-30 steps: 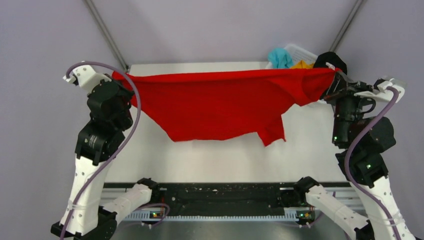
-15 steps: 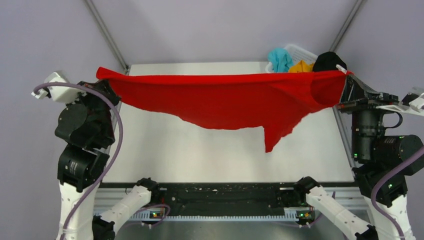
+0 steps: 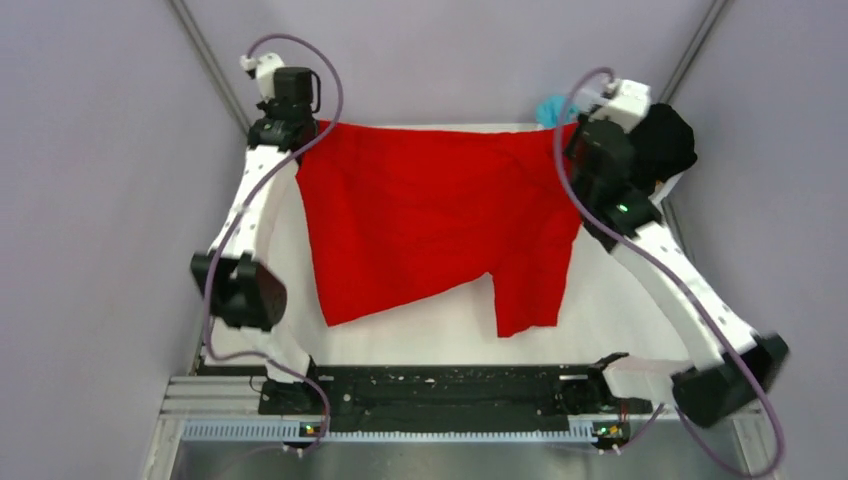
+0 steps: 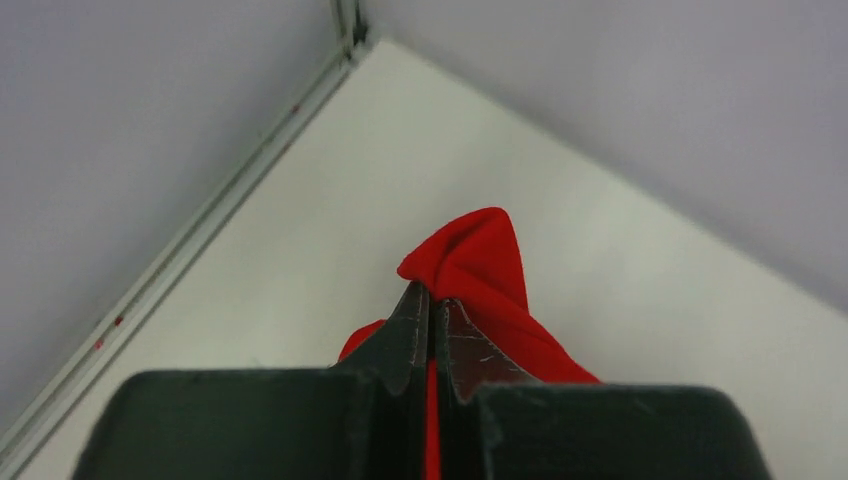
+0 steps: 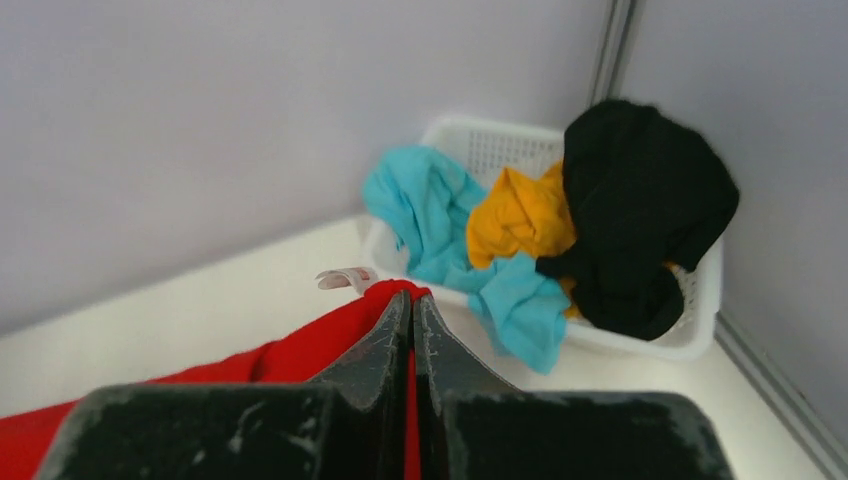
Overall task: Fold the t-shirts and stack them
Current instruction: Flatten out the tshirt
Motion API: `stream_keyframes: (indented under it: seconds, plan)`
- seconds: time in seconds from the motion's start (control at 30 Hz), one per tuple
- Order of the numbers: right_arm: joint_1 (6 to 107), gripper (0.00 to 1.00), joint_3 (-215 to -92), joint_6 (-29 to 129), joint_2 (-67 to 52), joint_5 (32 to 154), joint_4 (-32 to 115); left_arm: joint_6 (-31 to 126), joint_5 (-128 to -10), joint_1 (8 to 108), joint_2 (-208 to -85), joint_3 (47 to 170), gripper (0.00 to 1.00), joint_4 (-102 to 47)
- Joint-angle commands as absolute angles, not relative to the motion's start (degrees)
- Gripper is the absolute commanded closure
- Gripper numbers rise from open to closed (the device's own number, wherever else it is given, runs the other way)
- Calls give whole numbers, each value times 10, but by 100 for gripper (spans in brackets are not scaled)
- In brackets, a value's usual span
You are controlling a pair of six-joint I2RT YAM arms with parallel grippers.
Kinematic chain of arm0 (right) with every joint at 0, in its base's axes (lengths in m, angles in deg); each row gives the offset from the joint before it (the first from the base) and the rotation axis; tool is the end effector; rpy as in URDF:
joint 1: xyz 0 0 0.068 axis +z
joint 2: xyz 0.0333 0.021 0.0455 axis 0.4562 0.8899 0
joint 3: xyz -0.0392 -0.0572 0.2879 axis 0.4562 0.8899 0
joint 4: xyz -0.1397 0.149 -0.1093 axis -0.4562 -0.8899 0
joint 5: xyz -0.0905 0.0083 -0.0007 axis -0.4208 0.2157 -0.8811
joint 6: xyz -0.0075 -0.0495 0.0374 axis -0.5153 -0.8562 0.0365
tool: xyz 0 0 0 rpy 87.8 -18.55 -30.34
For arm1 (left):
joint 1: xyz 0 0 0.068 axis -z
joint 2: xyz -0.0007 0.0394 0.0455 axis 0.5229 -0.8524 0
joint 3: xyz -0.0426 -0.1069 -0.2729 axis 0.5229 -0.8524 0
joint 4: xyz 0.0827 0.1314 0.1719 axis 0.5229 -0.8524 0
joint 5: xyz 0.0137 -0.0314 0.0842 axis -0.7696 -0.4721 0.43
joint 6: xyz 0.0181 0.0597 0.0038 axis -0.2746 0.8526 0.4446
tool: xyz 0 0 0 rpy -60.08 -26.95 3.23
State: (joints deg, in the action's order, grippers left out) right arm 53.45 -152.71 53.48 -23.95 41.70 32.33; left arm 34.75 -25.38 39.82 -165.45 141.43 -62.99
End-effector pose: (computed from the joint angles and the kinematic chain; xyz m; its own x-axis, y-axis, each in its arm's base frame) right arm 0.1955 0.0599 0.4724 0.0652 0.1746 -0.9825 0.2950 0.9372 0.1861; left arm 0.3426 -0.0223 0.4580 -0.1766 -0.3149 -0.9325 -0.5277 0.8301 -0.1804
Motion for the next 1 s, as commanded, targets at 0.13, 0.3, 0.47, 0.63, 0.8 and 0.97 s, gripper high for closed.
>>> stream_keyframes:
  seconds: [0.13, 0.3, 0.47, 0.63, 0.8, 0.97]
  plan:
    - [493, 98, -1543, 578, 92, 487, 472, 331, -335, 342, -1926, 1519, 59, -686]
    - [493, 29, -1712, 598, 237, 491, 320, 318, -371, 327, -1957, 1562, 4, -713]
    - [493, 1, -1706, 615, 209, 523, 294, 316, -382, 327, -1879, 1515, 1, -704]
    - [493, 1, -1627, 644, 104, 577, 237, 264, -441, 329, -1759, 1399, 1, -759]
    - [493, 1, -1507, 659, 17, 628, 231, 187, -490, 371, -1596, 1152, 1, -774]
    - [493, 1, -1462, 658, -12, 642, 214, 96, -422, 460, -1474, 968, 1, -874]
